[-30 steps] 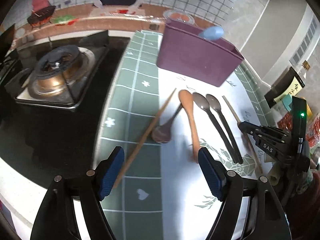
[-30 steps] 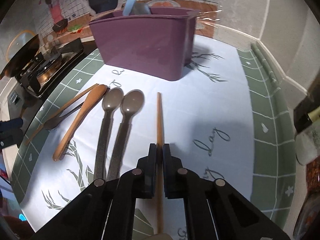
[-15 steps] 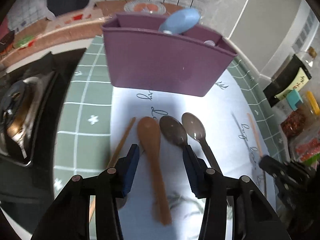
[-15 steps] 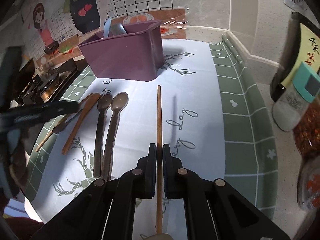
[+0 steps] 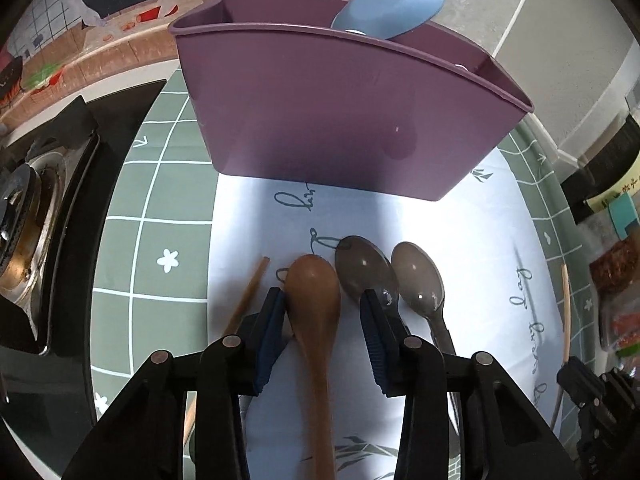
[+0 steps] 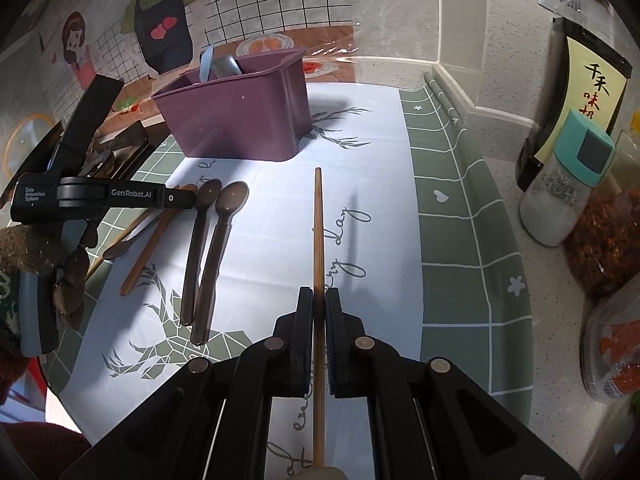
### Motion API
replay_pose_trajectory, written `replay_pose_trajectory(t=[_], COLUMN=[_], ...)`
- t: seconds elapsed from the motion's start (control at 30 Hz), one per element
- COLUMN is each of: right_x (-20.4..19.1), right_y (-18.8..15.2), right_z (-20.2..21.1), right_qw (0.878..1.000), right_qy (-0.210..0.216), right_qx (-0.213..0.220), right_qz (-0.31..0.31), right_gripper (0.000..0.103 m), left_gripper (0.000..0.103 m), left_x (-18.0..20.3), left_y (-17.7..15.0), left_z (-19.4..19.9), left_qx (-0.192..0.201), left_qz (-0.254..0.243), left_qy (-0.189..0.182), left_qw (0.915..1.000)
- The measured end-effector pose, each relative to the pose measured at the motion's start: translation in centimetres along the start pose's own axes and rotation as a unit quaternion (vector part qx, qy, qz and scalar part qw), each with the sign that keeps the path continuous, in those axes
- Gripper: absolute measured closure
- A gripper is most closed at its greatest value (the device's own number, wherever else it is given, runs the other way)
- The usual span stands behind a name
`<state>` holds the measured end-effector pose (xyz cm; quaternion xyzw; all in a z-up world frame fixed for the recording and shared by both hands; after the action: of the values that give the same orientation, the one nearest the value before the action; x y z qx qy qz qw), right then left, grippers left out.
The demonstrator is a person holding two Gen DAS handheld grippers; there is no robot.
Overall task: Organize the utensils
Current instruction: 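Close the right gripper on the chopstick while the left grasps the wooden spoon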
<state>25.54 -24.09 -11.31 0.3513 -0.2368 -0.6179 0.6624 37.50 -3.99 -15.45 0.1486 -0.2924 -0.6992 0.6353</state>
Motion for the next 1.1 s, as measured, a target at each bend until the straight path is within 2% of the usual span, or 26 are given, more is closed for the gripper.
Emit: replay_pose_trajectory(t=[0.03,0.1,0.17,0.23,0.3,0.4,0.5,0.63,0.77,0.83,0.97,1.1], right_x=[0.0,-0.1,-0.2,-0.4,-0.7,-1.3,-1.9,-2.6,-3.0,-3.0,-2.6,-1.9], right_y=[0.0,0.2,0.3,0.6,0.8,1.1,1.3,1.2,1.0,0.9,0.5,0.1], right_z=[0.0,0.0,-0.1,-0.1,-0.1,-0.1,-0.2,-0.5,-0.3,0.0,0.5,1.0], right_qw=[1.0,1.0,1.0,1.0,1.0,1.0,1.0,0.999,0.999,0.999,1.0,1.0], right_qy=[0.002,0.007,0.014,0.017,0.021,0.025,0.029,0.028,0.033,0.033,0.025,0.015], right_qx=[0.0,0.001,0.002,0.004,0.006,0.01,0.011,0.01,0.009,0.009,0.009,0.009], right_qz=[-0.001,-0.005,-0.01,-0.012,-0.01,-0.005,0.002,0.016,0.016,0.015,0.01,0.003], right_gripper=[0.098,0.098,0.098,0.098,0.098,0.098,0.098,0.098,0.098,0.098,0.098,0.098], left_gripper=[0.064,0.075,0.075,0.08,0.091,0.093,0.093,0.09,0.072,0.071,0.071,0.068], left_x=[0.0,-0.3,-0.6,-0.6,-0.5,-0.5,-0.6,-0.5,0.6,1.5,2.4,2.2], left_y=[0.1,0.2,0.1,-0.2,-0.7,-1.3,-1.7,-1.9,-2.0,-2.3,-2.6,-2.4], left_z=[-0.1,-0.1,0.1,0.8,1.9,4.2,6.1,6.3,5.6,4.7,3.1,2.0], left_qx=[-0.002,-0.005,-0.007,-0.003,-0.001,0.016,0.032,0.026,0.041,0.029,0.02,0.015], left_qz=[0.006,0.018,0.027,0.022,0.022,0.018,0.004,0.011,-0.026,-0.045,-0.079,-0.084], left_qy=[-0.003,-0.009,-0.017,-0.027,-0.048,-0.06,-0.058,-0.079,-0.069,-0.066,-0.038,-0.01], left_qw=[1.0,0.9998,0.9995,0.9994,0.9986,0.9979,0.9978,0.9965,0.9964,0.9964,0.9959,0.9963])
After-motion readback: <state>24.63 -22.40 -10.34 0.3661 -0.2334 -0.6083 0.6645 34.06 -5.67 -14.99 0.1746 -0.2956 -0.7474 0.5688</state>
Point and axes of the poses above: each gripper's, at about its wrist camera, not at the fingertips, and z roughly against the way its jaws point, x to its right, y to its top, the point moved 4 cm from there along -z, roughly the way its jaws point, and after that the axes turned 12 degrees about x, right-handed, at the moved point
